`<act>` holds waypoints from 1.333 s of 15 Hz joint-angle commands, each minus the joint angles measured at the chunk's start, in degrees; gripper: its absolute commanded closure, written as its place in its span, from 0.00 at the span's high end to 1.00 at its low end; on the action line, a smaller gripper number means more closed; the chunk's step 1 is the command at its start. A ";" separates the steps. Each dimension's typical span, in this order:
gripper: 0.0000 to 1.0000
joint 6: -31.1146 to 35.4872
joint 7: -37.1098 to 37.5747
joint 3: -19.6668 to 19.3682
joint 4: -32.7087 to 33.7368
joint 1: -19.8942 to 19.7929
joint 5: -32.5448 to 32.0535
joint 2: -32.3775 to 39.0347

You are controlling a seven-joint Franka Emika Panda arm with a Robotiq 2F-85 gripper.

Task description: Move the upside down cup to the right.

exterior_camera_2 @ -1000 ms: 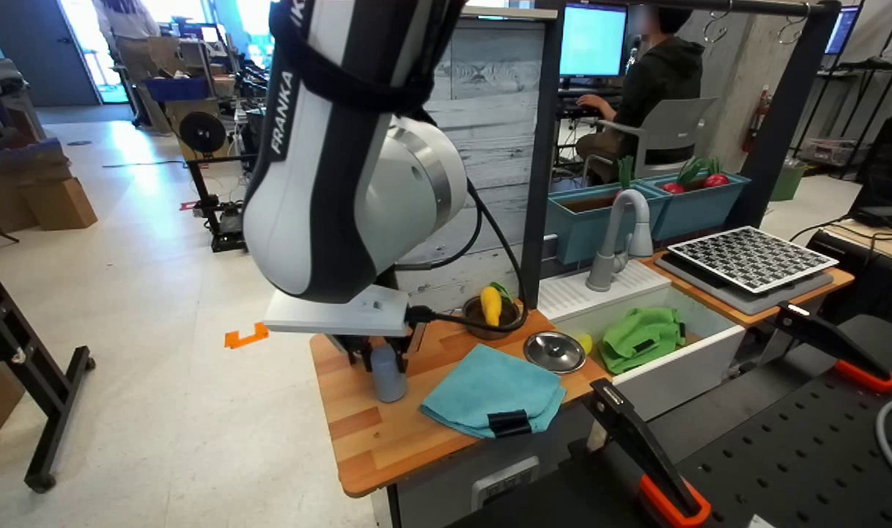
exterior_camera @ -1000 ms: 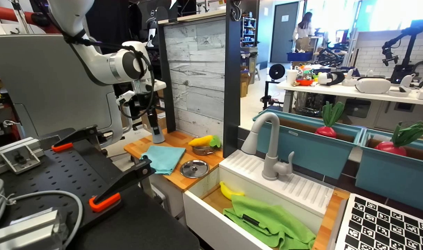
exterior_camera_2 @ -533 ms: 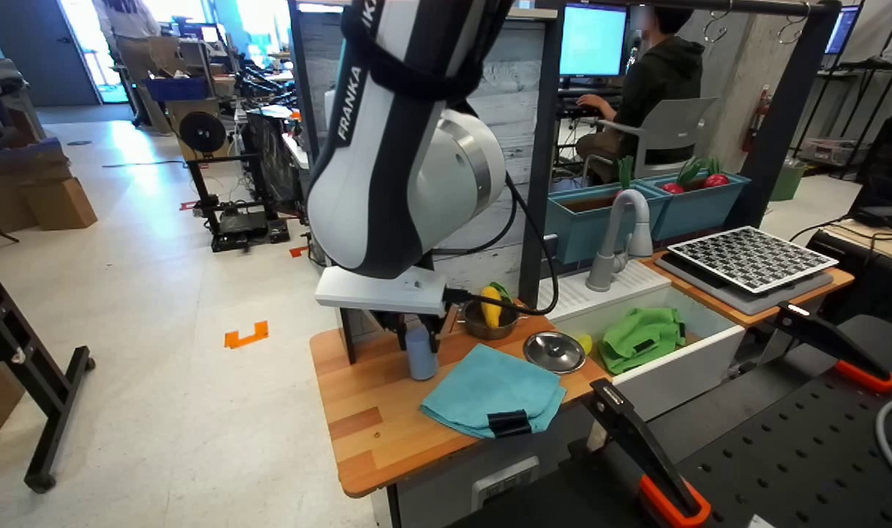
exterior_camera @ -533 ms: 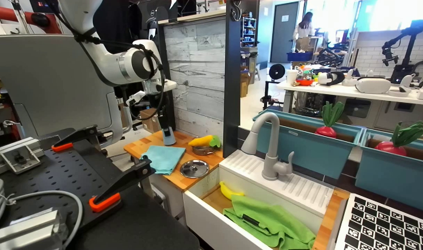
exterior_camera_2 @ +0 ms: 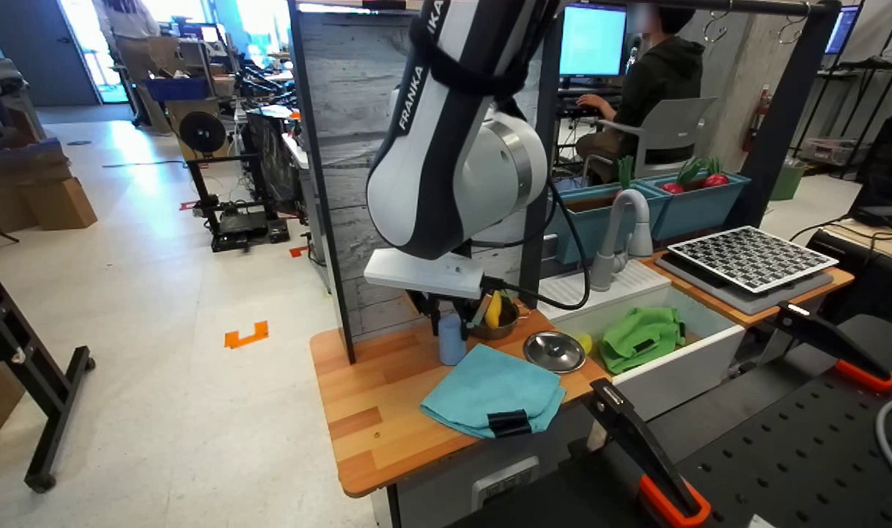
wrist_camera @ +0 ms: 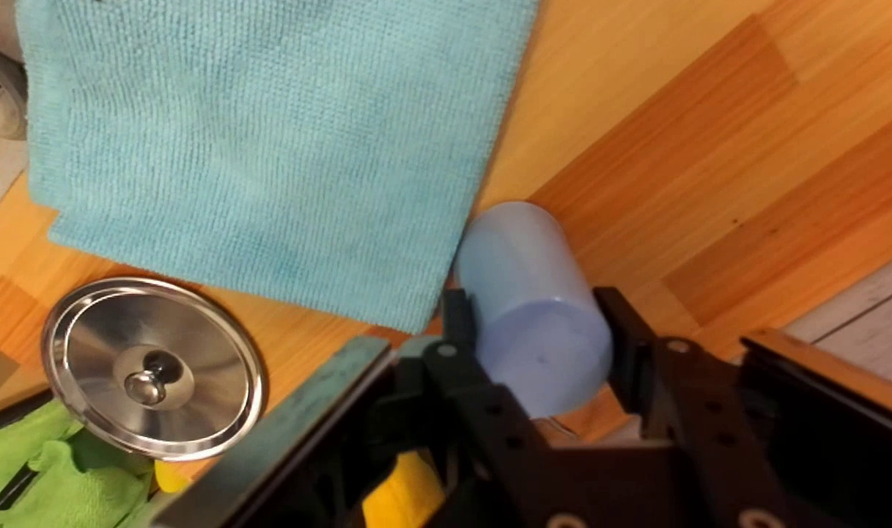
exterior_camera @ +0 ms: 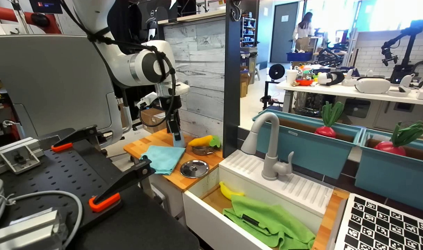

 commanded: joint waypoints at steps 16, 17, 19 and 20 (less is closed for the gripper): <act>1.00 -0.52 -7.54 3.18 -1.90 -1.13 2.57 -2.87; 1.00 -0.40 -7.78 3.23 -2.89 -0.83 2.52 -3.73; 1.00 0.60 -7.72 2.08 -5.88 1.22 1.42 -6.20; 1.00 0.74 -7.07 1.17 -7.87 2.67 0.88 -7.96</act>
